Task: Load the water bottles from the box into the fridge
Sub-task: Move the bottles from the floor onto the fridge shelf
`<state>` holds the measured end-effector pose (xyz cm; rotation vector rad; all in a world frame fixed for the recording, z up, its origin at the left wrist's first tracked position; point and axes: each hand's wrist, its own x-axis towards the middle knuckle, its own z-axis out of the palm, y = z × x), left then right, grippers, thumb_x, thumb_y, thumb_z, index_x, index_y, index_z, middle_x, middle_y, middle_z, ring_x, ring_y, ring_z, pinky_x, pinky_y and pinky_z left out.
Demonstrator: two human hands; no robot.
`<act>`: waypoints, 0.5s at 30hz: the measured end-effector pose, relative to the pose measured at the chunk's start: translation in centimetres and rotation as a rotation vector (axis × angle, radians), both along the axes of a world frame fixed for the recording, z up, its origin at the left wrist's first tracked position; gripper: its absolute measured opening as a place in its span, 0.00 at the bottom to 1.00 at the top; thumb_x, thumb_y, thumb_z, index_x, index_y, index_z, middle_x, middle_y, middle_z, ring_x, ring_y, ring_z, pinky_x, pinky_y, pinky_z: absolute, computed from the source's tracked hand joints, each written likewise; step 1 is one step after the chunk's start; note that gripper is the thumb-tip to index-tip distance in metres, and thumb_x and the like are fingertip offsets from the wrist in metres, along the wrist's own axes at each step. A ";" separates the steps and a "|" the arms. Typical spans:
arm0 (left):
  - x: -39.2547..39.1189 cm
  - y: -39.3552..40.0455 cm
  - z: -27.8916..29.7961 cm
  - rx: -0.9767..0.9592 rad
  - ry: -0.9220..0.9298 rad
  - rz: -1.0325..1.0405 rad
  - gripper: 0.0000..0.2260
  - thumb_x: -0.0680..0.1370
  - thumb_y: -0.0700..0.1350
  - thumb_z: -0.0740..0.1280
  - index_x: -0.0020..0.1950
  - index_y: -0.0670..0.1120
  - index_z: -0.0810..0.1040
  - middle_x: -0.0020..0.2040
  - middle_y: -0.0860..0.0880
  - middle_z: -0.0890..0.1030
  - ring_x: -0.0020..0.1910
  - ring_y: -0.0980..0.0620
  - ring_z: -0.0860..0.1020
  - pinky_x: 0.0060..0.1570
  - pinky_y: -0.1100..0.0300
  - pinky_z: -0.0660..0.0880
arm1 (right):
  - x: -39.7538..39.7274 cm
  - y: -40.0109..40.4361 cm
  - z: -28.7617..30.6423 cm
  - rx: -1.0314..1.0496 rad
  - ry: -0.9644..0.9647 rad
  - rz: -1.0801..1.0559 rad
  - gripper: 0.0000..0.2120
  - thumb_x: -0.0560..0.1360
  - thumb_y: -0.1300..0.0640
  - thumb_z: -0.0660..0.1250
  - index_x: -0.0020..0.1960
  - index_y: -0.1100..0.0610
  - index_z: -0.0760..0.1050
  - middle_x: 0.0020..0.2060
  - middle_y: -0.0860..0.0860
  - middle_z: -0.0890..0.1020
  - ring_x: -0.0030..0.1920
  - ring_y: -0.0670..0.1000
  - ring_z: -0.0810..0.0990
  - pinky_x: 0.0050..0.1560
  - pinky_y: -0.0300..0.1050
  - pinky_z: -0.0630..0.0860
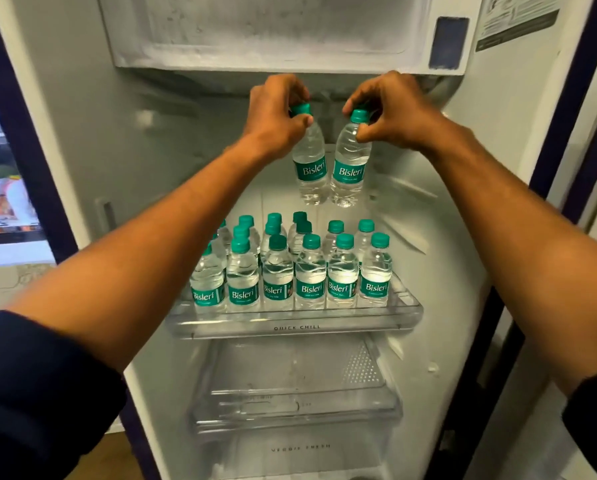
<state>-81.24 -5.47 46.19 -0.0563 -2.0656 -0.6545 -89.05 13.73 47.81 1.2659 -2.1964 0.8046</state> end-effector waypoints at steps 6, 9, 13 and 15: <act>-4.9 -0.3 -1.3 -0.009 -0.049 -0.038 0.13 0.73 0.41 0.74 0.57 0.45 0.79 0.54 0.47 0.80 0.52 0.53 0.79 0.50 0.67 0.78 | -3.6 -1.2 -1.7 -0.001 0.008 -0.129 0.15 0.66 0.66 0.75 0.52 0.56 0.83 0.48 0.53 0.84 0.45 0.47 0.79 0.48 0.38 0.74; -7.2 -0.4 -3.1 -0.030 -0.114 -0.032 0.13 0.72 0.41 0.75 0.55 0.46 0.79 0.54 0.46 0.80 0.53 0.50 0.78 0.53 0.59 0.79 | -5.5 -2.1 -3.5 0.044 -0.053 -0.173 0.15 0.65 0.64 0.75 0.50 0.52 0.82 0.49 0.54 0.83 0.48 0.51 0.80 0.51 0.41 0.76; -9.6 -0.4 -5.9 -0.027 -0.211 -0.053 0.13 0.72 0.39 0.74 0.54 0.48 0.78 0.52 0.46 0.79 0.56 0.47 0.76 0.57 0.55 0.76 | -8.4 -3.1 -6.4 0.123 -0.159 -0.225 0.16 0.63 0.60 0.75 0.45 0.44 0.77 0.52 0.55 0.79 0.50 0.52 0.78 0.51 0.40 0.74; -10.5 -0.5 -7.0 -0.019 -0.243 -0.066 0.14 0.72 0.38 0.74 0.54 0.48 0.77 0.52 0.46 0.79 0.56 0.47 0.76 0.57 0.55 0.76 | -9.2 -3.3 -7.4 0.134 -0.183 -0.224 0.15 0.64 0.61 0.75 0.46 0.45 0.78 0.52 0.55 0.79 0.50 0.52 0.79 0.50 0.39 0.72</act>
